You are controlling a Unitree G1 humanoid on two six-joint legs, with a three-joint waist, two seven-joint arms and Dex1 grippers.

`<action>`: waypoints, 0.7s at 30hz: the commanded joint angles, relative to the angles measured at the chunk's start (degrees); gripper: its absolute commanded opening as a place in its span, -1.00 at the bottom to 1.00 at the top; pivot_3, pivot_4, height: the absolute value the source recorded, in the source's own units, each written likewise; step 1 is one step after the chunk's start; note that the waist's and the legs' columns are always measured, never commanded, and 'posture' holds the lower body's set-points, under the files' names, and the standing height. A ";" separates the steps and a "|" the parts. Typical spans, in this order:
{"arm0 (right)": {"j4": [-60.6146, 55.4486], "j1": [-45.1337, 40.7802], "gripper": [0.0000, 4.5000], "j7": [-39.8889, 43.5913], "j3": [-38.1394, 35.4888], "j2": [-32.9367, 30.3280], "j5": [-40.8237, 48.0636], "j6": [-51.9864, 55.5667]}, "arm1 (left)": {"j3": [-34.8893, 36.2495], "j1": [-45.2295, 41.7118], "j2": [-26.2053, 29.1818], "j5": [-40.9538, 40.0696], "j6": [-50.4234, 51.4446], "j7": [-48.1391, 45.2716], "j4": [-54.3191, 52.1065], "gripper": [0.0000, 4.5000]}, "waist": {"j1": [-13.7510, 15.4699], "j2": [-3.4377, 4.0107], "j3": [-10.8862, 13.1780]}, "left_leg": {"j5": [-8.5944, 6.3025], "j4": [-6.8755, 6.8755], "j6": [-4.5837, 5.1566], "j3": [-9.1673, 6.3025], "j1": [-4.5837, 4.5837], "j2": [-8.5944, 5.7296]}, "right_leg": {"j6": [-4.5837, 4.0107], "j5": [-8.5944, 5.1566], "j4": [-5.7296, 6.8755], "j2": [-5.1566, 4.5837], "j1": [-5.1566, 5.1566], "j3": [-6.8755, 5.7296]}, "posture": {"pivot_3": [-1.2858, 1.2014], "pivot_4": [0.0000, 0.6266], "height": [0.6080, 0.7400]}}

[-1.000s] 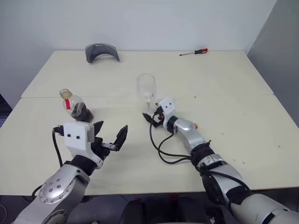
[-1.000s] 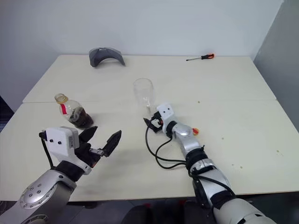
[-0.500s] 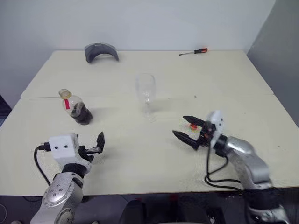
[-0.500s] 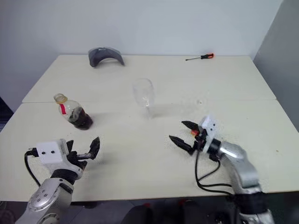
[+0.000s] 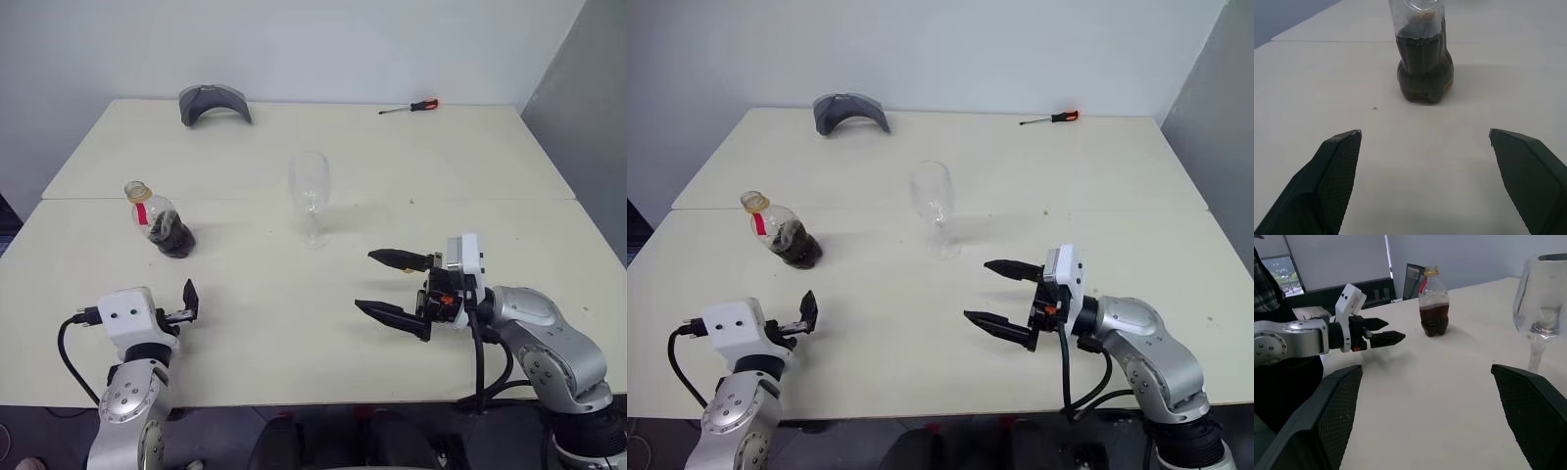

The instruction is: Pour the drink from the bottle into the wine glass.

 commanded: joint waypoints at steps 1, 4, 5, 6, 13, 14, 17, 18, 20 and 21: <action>-1.66 -1.88 0.99 -1.93 -0.17 0.65 0.63 -0.21 | 1.45 -2.01 1.71 1.01 -2.43 -1.75 0.58 1.00 | 0.02 -0.01 0.01 | 0.00 0.00 0.00 0.00 0.00 0.00 | 0.00 0.00 0.01 0.00 0.00 0.00 | 0.03 -0.52 1.00; -3.15 -2.31 0.99 -3.10 0.37 0.79 1.40 0.94 | 1.73 -3.35 3.07 1.20 -3.09 -3.43 1.85 1.00 | 0.02 -0.01 0.01 | 0.00 0.00 -0.01 -0.01 0.01 0.01 | 0.00 0.00 0.03 0.00 0.00 -0.02 | 0.03 -0.52 1.00; -3.27 -2.25 0.99 -3.22 0.43 0.73 1.53 1.02 | 1.96 -3.70 3.33 1.30 -3.20 -3.63 2.30 1.00 | 0.02 -0.01 0.01 | 0.00 0.00 -0.01 -0.01 0.01 0.02 | 0.00 0.00 0.03 0.00 0.00 -0.02 | 0.03 -0.52 1.00; -3.29 -2.23 0.99 -3.43 0.39 0.70 1.72 1.08 | 2.50 -4.16 3.49 1.25 -3.34 -3.63 2.93 1.00 | 0.03 -0.01 0.01 | 0.00 0.00 -0.01 0.00 0.01 0.02 | 0.00 0.00 0.03 0.00 0.00 -0.02 | 0.03 -0.52 1.00; -2.98 -2.73 0.99 -4.13 0.42 0.51 2.10 0.92 | 3.00 -6.81 4.82 0.52 -4.05 -6.74 5.81 1.00 | 0.08 -0.03 0.02 | 0.01 0.02 -0.01 -0.01 0.01 0.02 | -0.01 0.00 0.06 -0.01 0.00 -0.04 | 0.03 -0.52 1.00; -2.70 -2.85 0.99 -4.21 0.43 0.60 2.13 0.89 | 2.87 -7.16 4.95 0.52 -4.08 -7.28 6.14 1.00 | 0.09 -0.03 0.02 | 0.01 0.03 -0.01 -0.01 0.01 0.02 | -0.01 0.00 0.07 -0.01 0.00 -0.04 | 0.03 -0.52 1.00; -2.18 -2.71 0.99 -4.31 0.38 0.79 1.92 0.55 | 3.06 -8.25 5.22 0.12 -4.17 -8.76 7.45 1.00 | 0.11 -0.03 0.02 | 0.01 0.05 -0.02 -0.01 0.03 0.02 | -0.01 0.00 0.11 -0.01 0.01 -0.04 | 0.03 -0.52 1.00; -2.14 -2.64 0.99 -4.26 0.39 0.79 1.90 0.49 | 3.21 -8.50 5.25 0.10 -4.24 -9.05 7.74 1.00 | 0.10 -0.03 0.02 | 0.01 0.05 -0.02 -0.01 0.03 0.02 | -0.01 0.00 0.11 -0.01 0.01 -0.04 | 0.03 -0.52 1.00; -2.00 -2.22 0.99 -4.23 0.41 0.79 1.54 0.09 | 3.85 -9.53 5.77 -0.04 -4.25 -9.68 8.45 1.00 | 0.10 -0.03 0.02 | 0.01 0.05 -0.02 0.00 0.04 0.02 | -0.01 0.01 0.12 -0.01 0.01 -0.04 | 0.03 -0.52 1.00; -1.86 -2.03 0.99 -4.21 0.42 0.83 1.30 -0.19 | 4.16 -9.99 6.10 -0.03 -4.28 -9.89 8.84 1.00 | 0.12 -0.03 0.02 | 0.01 0.05 -0.02 -0.01 0.04 0.02 | -0.01 0.01 0.12 -0.01 0.01 -0.04 | 0.03 -0.52 1.00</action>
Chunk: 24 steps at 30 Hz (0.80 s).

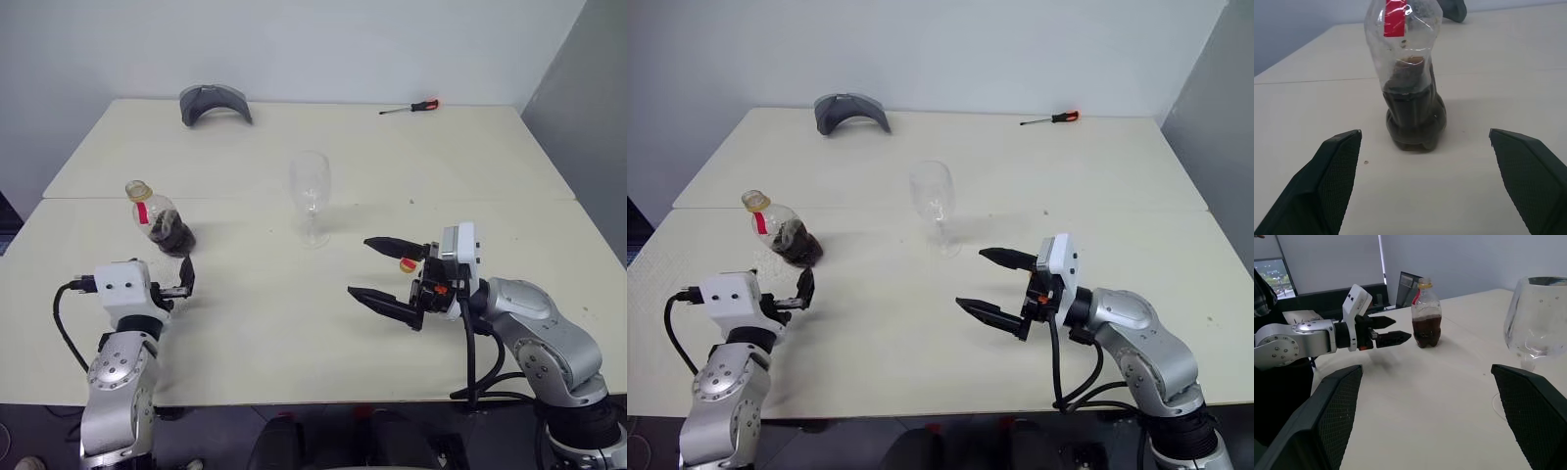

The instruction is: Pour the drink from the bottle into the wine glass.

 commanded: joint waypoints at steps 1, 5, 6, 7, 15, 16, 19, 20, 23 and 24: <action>-0.76 0.07 0.99 -0.16 -0.55 0.31 0.19 -1.63 | 1.68 -1.72 1.86 -0.08 -1.26 -0.98 0.45 1.00 | 0.05 0.00 0.00 | 0.00 0.00 0.00 -0.01 0.00 0.00 | 0.00 0.00 0.00 0.00 0.00 -0.01 | 0.03 -0.52 1.00; -0.51 -0.09 0.99 -1.45 -0.96 1.29 0.85 -1.05 | 2.23 -2.50 2.68 0.23 -1.93 -1.14 1.81 1.00 | -0.02 0.00 0.00 | 0.00 0.00 -0.01 0.02 0.01 0.00 | 0.00 0.00 0.01 -0.01 0.00 0.01 | 0.03 -0.52 1.00; -0.57 -0.12 0.99 -1.59 -0.96 1.39 0.95 -0.93 | 2.40 -2.74 2.89 0.14 -1.94 -1.15 2.00 1.00 | -0.01 0.00 0.00 | 0.00 0.00 -0.01 0.01 0.00 0.00 | 0.00 0.00 0.01 -0.01 0.00 0.01 | 0.03 -0.52 1.00; -0.72 -0.18 0.99 -1.77 -0.91 1.48 1.00 -0.77 | 2.56 -3.09 3.17 0.06 -1.92 -1.24 2.24 1.00 | 0.01 0.00 0.00 | 0.00 0.00 -0.01 0.01 0.00 0.00 | 0.00 0.00 0.01 -0.01 0.00 0.00 | 0.03 -0.52 1.00; -2.01 -1.43 0.99 -4.31 -0.23 2.08 1.41 1.05 | 2.44 -6.78 5.09 -0.36 -1.58 -3.26 5.92 1.00 | 0.23 0.00 0.00 | 0.01 0.03 -0.01 0.00 0.01 0.00 | 0.00 0.00 0.04 -0.01 0.01 -0.01 | 0.03 -0.52 1.00; -2.08 -1.57 0.99 -4.61 -0.21 2.12 1.39 1.25 | 2.34 -7.33 5.27 -0.52 -1.56 -3.68 6.50 1.00 | 0.23 0.00 0.00 | 0.01 0.03 -0.02 0.00 0.02 0.00 | 0.00 0.00 0.05 -0.01 0.00 -0.01 | 0.03 -0.52 1.00; -3.07 -2.13 0.99 -5.56 -0.21 2.02 1.92 2.37 | 2.32 -9.85 6.10 -0.31 -1.75 -4.38 9.22 1.00 | 0.38 0.00 0.00 | 0.02 0.03 -0.04 0.00 0.02 0.00 | 0.00 0.00 0.06 -0.01 0.00 -0.02 | 0.03 -0.52 1.00; -3.38 -2.28 0.99 -5.80 -0.21 1.97 2.11 2.71 | 2.37 -10.49 6.32 -0.19 -1.89 -4.54 10.02 1.00 | 0.41 0.00 0.00 | 0.03 0.03 -0.04 -0.01 0.01 0.00 | -0.01 0.00 0.06 -0.01 -0.01 -0.03 | 0.03 -0.52 1.00; -3.83 -2.62 0.99 -6.33 -0.32 1.89 2.52 3.37 | 2.57 -12.58 7.19 0.24 -2.57 -4.82 12.97 1.00 | 0.42 -0.01 0.00 | 0.03 0.03 -0.06 -0.01 0.00 0.00 | -0.01 0.00 0.06 -0.01 -0.01 -0.03 | 0.03 -0.52 1.00; -3.94 -2.66 0.99 -6.44 -0.34 1.83 2.63 3.48 | 2.55 -13.30 7.52 0.32 -2.80 -4.93 13.97 1.00 | 0.42 -0.01 0.00 | 0.03 0.04 -0.06 0.00 0.01 0.00 | -0.01 0.00 0.06 -0.01 -0.01 -0.03 | 0.03 -0.52 1.00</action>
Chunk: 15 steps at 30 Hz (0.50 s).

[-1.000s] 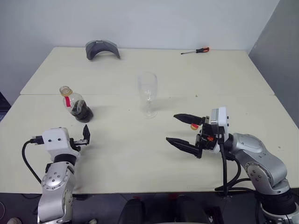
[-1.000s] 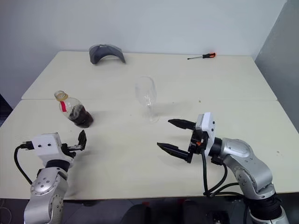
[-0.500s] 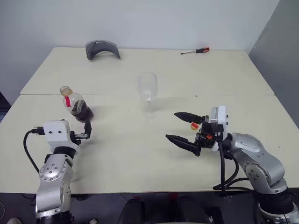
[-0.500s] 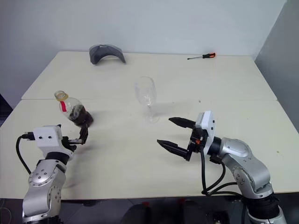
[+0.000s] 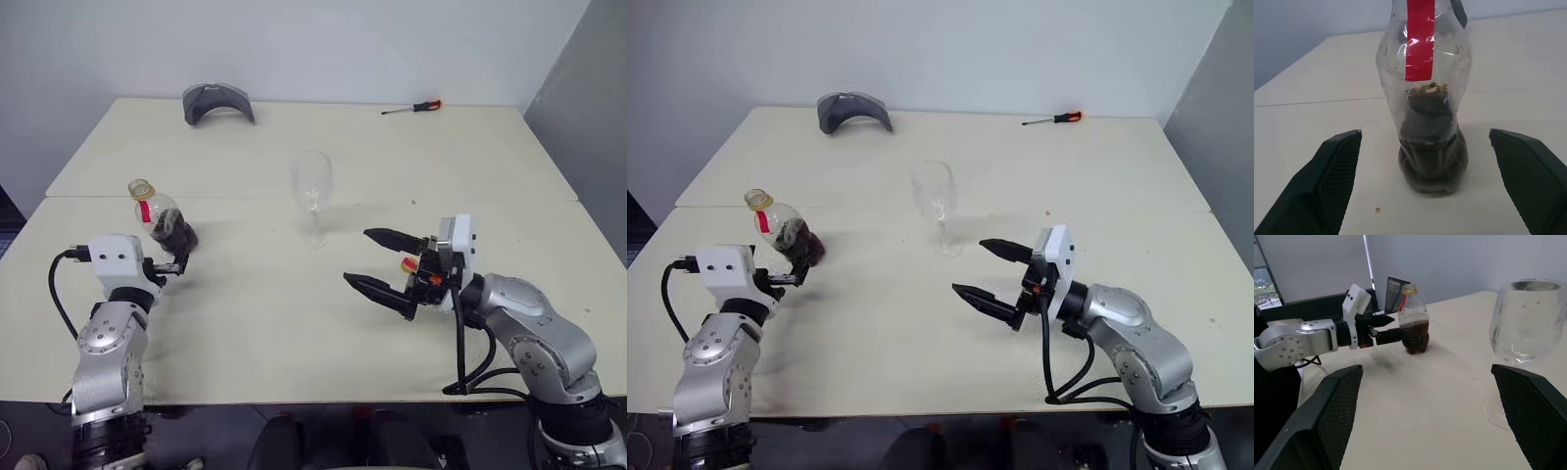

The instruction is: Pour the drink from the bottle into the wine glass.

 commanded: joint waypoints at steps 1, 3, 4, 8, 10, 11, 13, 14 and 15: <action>-2.40 -0.88 0.99 -0.51 -0.44 -0.17 1.22 0.27 | 0.92 -2.03 1.56 0.38 -2.23 -0.50 1.70 1.00 | 0.01 0.00 0.00 | 0.00 0.00 0.00 0.00 0.00 0.00 | 0.00 0.00 -0.01 0.00 0.00 0.00 | 0.03 -0.52 1.00; -2.48 -1.27 0.99 -0.80 -0.34 -0.18 1.37 0.53 | 0.75 -3.45 2.23 -0.22 -2.59 -1.72 3.71 1.00 | 0.01 0.00 0.00 | 0.00 0.00 0.00 0.01 0.00 0.00 | 0.00 0.00 -0.01 -0.01 0.00 0.00 | 0.03 -0.52 1.00; -2.46 -1.62 0.99 -0.98 -0.29 -0.13 1.45 0.74 | 0.61 -4.23 2.62 -0.56 -2.60 -2.57 4.83 1.00 | 0.01 0.00 0.00 | 0.00 0.00 0.00 0.00 0.00 0.00 | 0.00 0.00 -0.01 -0.01 0.00 -0.01 | 0.03 -0.52 1.00; -2.22 -2.22 0.99 -1.22 -0.35 -0.01 1.58 1.24 | 0.05 -7.35 3.86 -0.74 -3.36 -4.98 9.44 1.00 | 0.07 -0.01 0.00 | 0.01 0.02 -0.02 -0.01 0.00 0.00 | 0.00 0.00 0.03 -0.01 -0.02 -0.04 | 0.03 -0.52 1.00; -2.05 -2.29 0.99 -1.60 -0.56 0.12 1.81 1.46 | -0.25 -8.97 4.32 -0.37 -4.21 -5.72 11.97 1.00 | 0.13 -0.01 0.00 | 0.01 0.03 -0.02 -0.02 0.00 0.00 | 0.00 0.00 0.03 -0.01 -0.01 -0.05 | 0.03 -0.52 1.00; -1.93 -2.30 0.99 -1.96 -0.76 0.30 2.03 1.65 | -0.42 -9.80 4.49 -0.17 -4.66 -6.00 13.34 1.00 | 0.12 -0.01 0.00 | 0.01 0.03 -0.02 -0.02 0.00 0.00 | 0.00 0.00 0.03 -0.01 -0.01 -0.05 | 0.03 -0.52 1.00; -1.80 -2.30 0.99 -2.15 -0.88 0.37 2.05 1.69 | -0.82 -11.18 4.73 0.13 -5.43 -6.44 15.65 1.00 | 0.13 -0.01 0.00 | 0.02 0.03 -0.03 0.00 0.00 0.00 | 0.00 0.00 0.03 -0.01 -0.01 -0.04 | 0.03 -0.52 1.00; -1.69 -2.17 0.99 -2.11 -0.84 0.32 1.92 1.58 | -1.29 -12.40 4.86 0.48 -5.92 -6.77 17.45 1.00 | 0.15 -0.01 0.00 | 0.02 0.02 -0.03 0.00 -0.01 0.00 | 0.00 0.00 0.03 -0.01 -0.02 -0.05 | 0.03 -0.52 1.00; -1.59 -2.08 0.99 -2.02 -0.84 0.22 1.83 1.47 | -1.66 -13.54 4.95 0.81 -6.46 -7.00 19.11 1.00 | 0.17 -0.01 0.00 | 0.02 0.02 -0.03 -0.01 -0.01 0.00 | 0.00 0.00 0.03 -0.01 -0.02 -0.05 | 0.03 -0.52 1.00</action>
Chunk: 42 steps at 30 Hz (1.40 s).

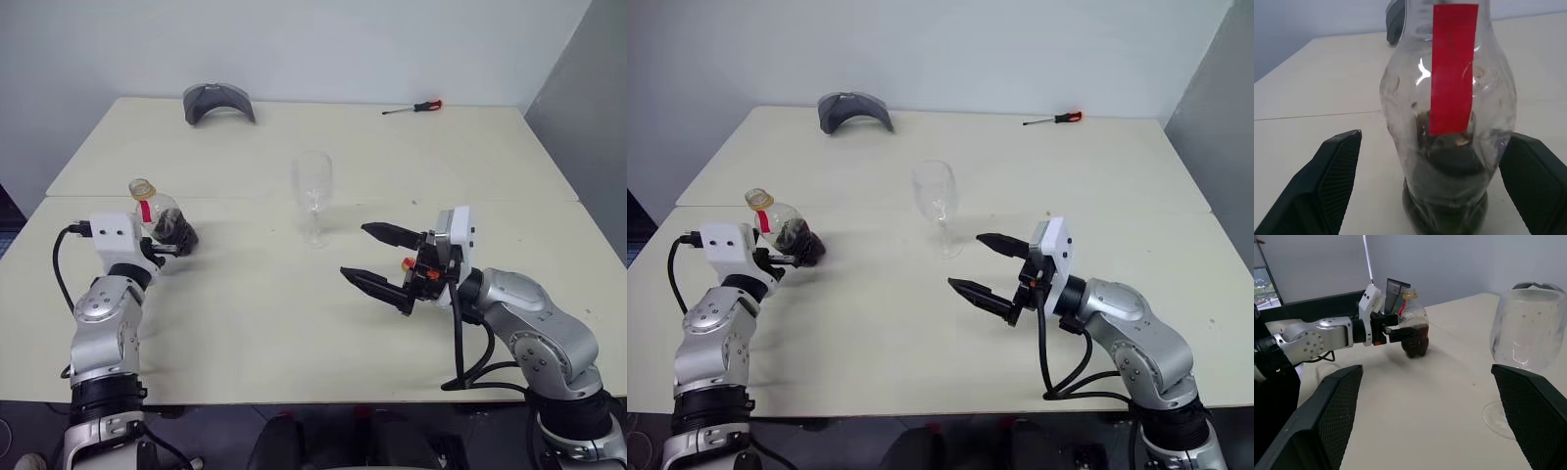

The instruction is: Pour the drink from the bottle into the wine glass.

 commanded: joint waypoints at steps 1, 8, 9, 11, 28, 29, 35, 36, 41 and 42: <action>-1.39 -0.29 0.99 -0.01 -0.77 -0.07 0.80 -0.54 | -1.17 -3.41 1.32 1.07 -2.76 -1.01 3.87 1.00 | 0.05 0.00 0.00 | 0.00 0.00 0.00 0.00 0.00 0.00 | 0.00 0.00 0.00 0.00 0.00 -0.01 | 0.03 -0.52 1.00; -0.94 -0.32 0.99 0.22 -0.97 -0.18 0.46 -1.03 | -3.11 -8.39 1.90 1.67 -6.47 -3.85 11.34 1.00 | 0.03 -0.01 0.00 | 0.03 0.02 -0.06 0.02 -0.01 0.00 | 0.00 0.00 0.01 -0.01 -0.02 -0.01 | 0.03 -0.52 1.00; -0.95 -0.22 0.99 0.20 -0.95 -0.15 0.40 -1.11 | -3.33 -8.75 2.03 1.79 -6.98 -4.03 12.02 1.00 | 0.03 -0.01 0.00 | 0.04 0.02 -0.07 0.01 -0.02 0.00 | 0.00 0.00 0.01 0.00 -0.02 -0.01 | 0.03 -0.52 1.00; -0.94 -0.08 0.99 0.11 -0.84 -0.01 0.27 -1.30 | -3.53 -9.19 2.24 1.96 -7.94 -4.18 12.97 1.00 | 0.00 -0.01 0.00 | 0.04 0.02 -0.08 0.03 -0.02 0.00 | 0.00 0.00 0.01 -0.01 -0.03 -0.01 | 0.03 -0.52 1.00; -0.64 -0.81 1.00 -0.53 -0.51 0.91 0.06 -1.26 | -3.02 -9.59 2.64 0.91 -8.73 -4.21 13.75 -0.58 | 0.01 -0.01 0.00 | 0.06 0.06 -0.10 0.02 -0.03 0.00 | 0.00 0.01 0.04 -0.01 -0.04 -0.01 | 0.03 -0.52 1.00; -0.57 -0.83 1.00 -0.51 -0.55 0.93 0.05 -1.29 | -3.04 -9.57 2.63 0.90 -8.66 -4.18 13.64 -0.58 | 0.01 -0.01 0.00 | 0.06 0.06 -0.10 0.02 -0.03 0.00 | 0.00 0.01 0.04 -0.01 -0.04 -0.02 | 0.03 -0.52 1.00; 1.15 -2.12 1.00 0.01 -0.93 0.75 -1.03 -2.54 | -4.10 -11.04 3.34 0.91 -5.96 -5.00 11.82 -0.58 | 0.01 -0.01 0.00 | 0.05 0.08 -0.09 0.02 -0.03 0.00 | -0.01 0.01 0.05 -0.01 -0.04 -0.02 | 0.03 -0.52 1.00; 1.82 -3.05 1.00 0.16 -1.10 0.64 -1.09 -2.63 | -4.55 -11.83 3.80 1.16 -5.91 -5.68 11.61 -0.58 | 0.01 -0.01 0.00 | 0.05 0.10 -0.08 0.02 -0.03 0.00 | -0.01 0.01 0.07 -0.01 -0.04 -0.02 | 0.03 -0.52 1.00; 6.96 -10.06 1.00 0.68 -3.12 0.21 0.26 -1.33 | -7.45 -18.90 6.73 2.06 -6.94 -10.41 11.90 -0.58 | 0.02 -0.09 0.03 | 0.06 0.32 -0.09 -0.09 -0.30 0.00 | -0.01 0.02 0.15 -0.01 -0.20 -0.14 | 0.03 -0.52 1.00; 8.42 -11.77 1.00 0.79 -3.08 0.19 -0.13 -1.31 | -8.79 -20.49 7.16 2.59 -7.13 -12.00 12.09 -0.58 | 0.02 -0.09 0.03 | 0.09 0.51 -0.15 -0.15 -0.58 0.01 | 0.00 0.03 0.23 0.01 -0.43 -0.18 | 0.03 -0.52 1.00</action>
